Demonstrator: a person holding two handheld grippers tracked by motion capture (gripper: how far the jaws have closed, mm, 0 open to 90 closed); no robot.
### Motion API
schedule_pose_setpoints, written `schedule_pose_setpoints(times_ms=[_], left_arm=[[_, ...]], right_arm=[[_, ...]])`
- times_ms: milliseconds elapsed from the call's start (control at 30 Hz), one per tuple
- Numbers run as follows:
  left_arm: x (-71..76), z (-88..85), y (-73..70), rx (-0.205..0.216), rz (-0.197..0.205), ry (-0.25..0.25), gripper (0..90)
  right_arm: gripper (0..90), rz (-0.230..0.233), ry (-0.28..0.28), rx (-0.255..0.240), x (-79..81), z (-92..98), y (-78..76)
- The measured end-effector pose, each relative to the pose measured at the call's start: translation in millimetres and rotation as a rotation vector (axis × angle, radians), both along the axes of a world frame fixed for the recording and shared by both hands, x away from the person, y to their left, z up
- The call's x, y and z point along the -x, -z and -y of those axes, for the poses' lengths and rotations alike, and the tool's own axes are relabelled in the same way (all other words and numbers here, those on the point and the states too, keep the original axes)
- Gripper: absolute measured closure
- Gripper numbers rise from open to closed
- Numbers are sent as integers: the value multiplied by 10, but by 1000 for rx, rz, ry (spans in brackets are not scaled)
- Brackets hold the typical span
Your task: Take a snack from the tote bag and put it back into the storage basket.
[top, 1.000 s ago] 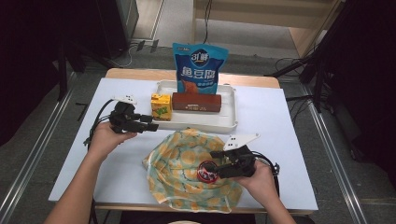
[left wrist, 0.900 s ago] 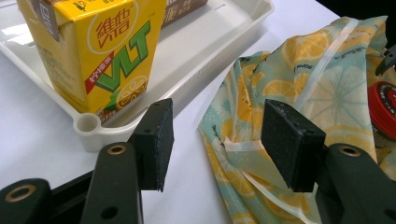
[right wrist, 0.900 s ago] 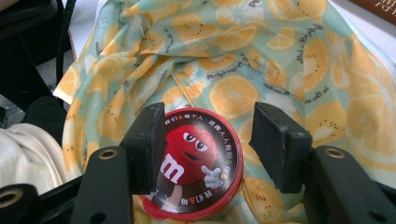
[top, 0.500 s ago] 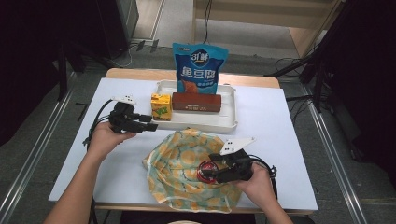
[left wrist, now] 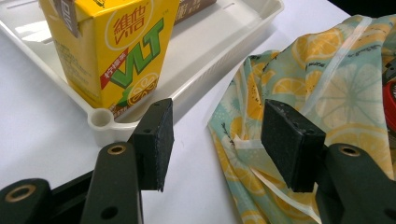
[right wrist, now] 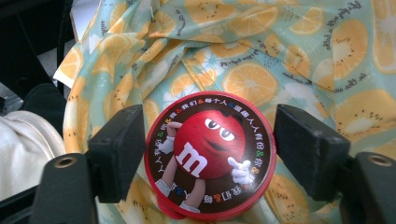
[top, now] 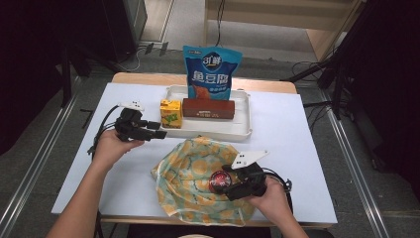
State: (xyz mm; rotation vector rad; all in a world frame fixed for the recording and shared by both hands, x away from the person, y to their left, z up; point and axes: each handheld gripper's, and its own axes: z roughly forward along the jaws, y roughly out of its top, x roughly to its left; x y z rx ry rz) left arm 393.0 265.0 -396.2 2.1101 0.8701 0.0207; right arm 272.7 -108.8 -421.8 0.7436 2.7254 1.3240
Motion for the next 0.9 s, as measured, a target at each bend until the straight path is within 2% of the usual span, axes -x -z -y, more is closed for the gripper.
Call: schedule_pose_setpoints(times_ms=[167, 433, 533, 633, 700, 800, 900], left_arm=[[2, -1, -2, 1, 3, -6, 445], [-2, 1, 4, -2, 1, -4, 444], [-3, 2, 6, -6, 2, -6, 444], [-3, -7, 2, -5, 3, -9, 445], [-3, -7, 3, -3, 2, -10, 445], [-4, -7, 4, -2, 3, -10, 444], [-6, -10, 5, 1, 3, -11, 445]], right_arm=[[236, 5, -4, 48, 23, -32, 84], [208, -28, -12, 36, -24, -37, 181], [205, -38, -12, 49, -25, -55, 215], [229, -3, 26, 52, -25, -62, 206], [234, -7, 28, 49, -40, -55, 204], [256, 18, 33, 50, -34, -43, 175], [261, -1, 41, 22, -76, -1, 163]])
